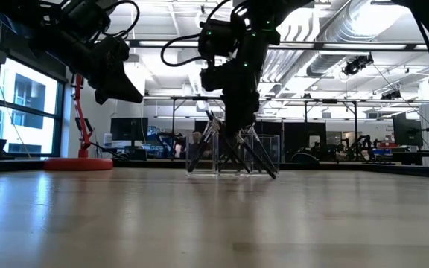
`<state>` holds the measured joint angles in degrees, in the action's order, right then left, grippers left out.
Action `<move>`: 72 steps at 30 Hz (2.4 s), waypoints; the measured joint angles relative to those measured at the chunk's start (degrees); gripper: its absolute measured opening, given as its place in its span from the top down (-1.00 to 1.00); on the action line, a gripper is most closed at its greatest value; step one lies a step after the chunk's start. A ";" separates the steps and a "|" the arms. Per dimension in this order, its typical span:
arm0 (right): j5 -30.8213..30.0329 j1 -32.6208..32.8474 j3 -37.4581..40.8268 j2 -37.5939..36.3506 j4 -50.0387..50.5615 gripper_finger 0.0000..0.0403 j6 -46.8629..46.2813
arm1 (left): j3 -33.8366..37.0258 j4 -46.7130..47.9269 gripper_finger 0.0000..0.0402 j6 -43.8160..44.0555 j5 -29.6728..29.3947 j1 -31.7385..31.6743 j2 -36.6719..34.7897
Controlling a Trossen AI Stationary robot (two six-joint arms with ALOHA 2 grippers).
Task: Pick & Place Makeup Supplies
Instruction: Put the makeup brush into the transparent organizer
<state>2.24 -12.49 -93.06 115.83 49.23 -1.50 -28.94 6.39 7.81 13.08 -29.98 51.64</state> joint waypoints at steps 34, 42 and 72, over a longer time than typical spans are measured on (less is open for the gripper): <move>-1.67 -0.17 0.13 -3.65 1.01 0.94 -0.21 | 0.01 -0.19 0.71 0.35 0.55 0.00 0.00; -1.98 0.18 0.17 -7.49 0.83 0.94 -3.99 | -0.01 -0.12 0.71 0.18 0.57 0.00 0.00; -11.84 2.80 55.20 -44.27 -79.15 0.94 -21.89 | 0.01 0.64 0.71 -0.59 2.40 0.00 0.00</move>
<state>-9.60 -9.70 -37.86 71.56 -29.92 -23.39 -28.93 7.03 7.22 15.49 -29.98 51.64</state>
